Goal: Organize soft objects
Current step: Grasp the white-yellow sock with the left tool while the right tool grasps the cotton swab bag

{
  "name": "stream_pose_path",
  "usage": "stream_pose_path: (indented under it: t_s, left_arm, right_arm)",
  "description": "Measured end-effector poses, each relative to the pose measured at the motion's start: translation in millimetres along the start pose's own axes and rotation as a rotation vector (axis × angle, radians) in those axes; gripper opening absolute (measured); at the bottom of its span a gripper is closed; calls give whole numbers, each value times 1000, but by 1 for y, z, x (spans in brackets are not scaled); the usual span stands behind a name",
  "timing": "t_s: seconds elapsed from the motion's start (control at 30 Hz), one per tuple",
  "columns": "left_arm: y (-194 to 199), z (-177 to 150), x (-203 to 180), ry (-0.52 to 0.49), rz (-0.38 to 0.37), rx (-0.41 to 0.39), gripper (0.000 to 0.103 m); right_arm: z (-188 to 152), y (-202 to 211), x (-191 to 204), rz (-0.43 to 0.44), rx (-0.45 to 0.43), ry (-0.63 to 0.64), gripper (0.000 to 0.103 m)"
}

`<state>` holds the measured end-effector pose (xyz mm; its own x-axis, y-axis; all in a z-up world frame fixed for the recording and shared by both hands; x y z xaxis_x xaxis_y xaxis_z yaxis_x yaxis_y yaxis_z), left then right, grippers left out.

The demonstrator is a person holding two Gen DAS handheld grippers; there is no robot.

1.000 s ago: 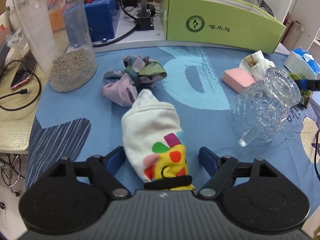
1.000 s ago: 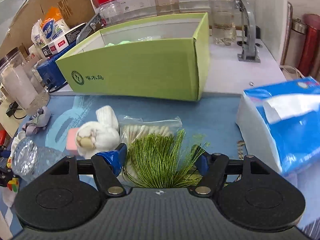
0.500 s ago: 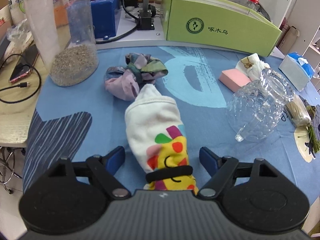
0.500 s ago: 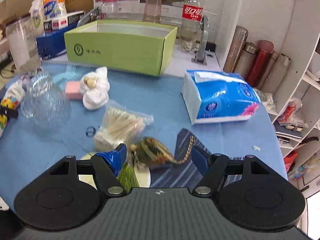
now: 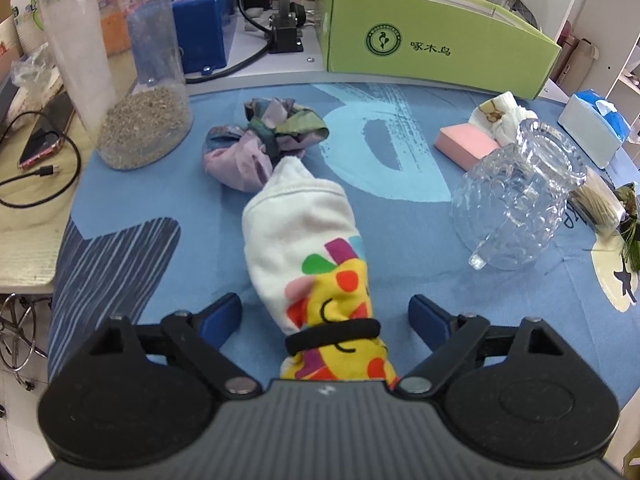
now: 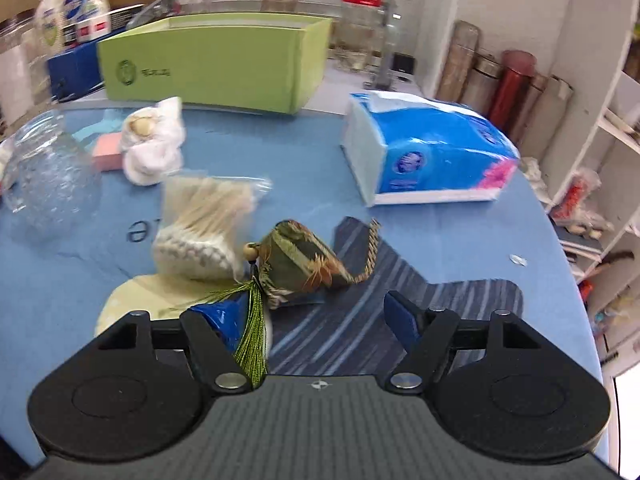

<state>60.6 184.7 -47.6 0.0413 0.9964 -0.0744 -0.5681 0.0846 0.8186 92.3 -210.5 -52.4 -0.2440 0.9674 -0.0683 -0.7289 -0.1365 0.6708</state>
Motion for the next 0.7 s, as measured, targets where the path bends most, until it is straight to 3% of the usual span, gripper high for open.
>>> stream_pose_path:
  t_s: [0.07, 0.13, 0.23, 0.33, 0.53, 0.7]
  left_arm:
    - [-1, 0, -2, -6, 1, 6, 102]
    - [-3, 0, -1, -4, -5, 10, 102]
    - [-2, 0, 0, 3, -6, 5, 102]
    - [0, -2, 1, 10, -4, 5, 102]
    - [3, -9, 1, 10, 6, 4, 102]
    - [3, -11, 1, -3, 12, -15, 102]
  right_arm:
    - [-2, 7, -10, -12, -2, -76, 59]
    - [-2, 25, 0, 45, -53, -37, 59]
    - [4, 40, 22, 49, -112, 37, 59]
    - [17, 32, 34, 79, -110, 94, 59]
    - [45, -13, 60, 151, -23, 262, 59]
    - [54, -42, 67, 207, 52, 291, 59]
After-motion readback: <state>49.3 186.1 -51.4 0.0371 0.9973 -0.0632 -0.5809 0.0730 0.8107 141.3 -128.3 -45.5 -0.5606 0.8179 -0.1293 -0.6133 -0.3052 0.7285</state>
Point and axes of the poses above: each gripper's, at about its wrist camera, not at the fingertips, and y roughly against the way its jaws point, x to its left, z to its top, the point moved 1 cm from there along -y, roughly the way its jaws point, and after that the axes turned 3 degrees about -x, right-handed, at the moved point
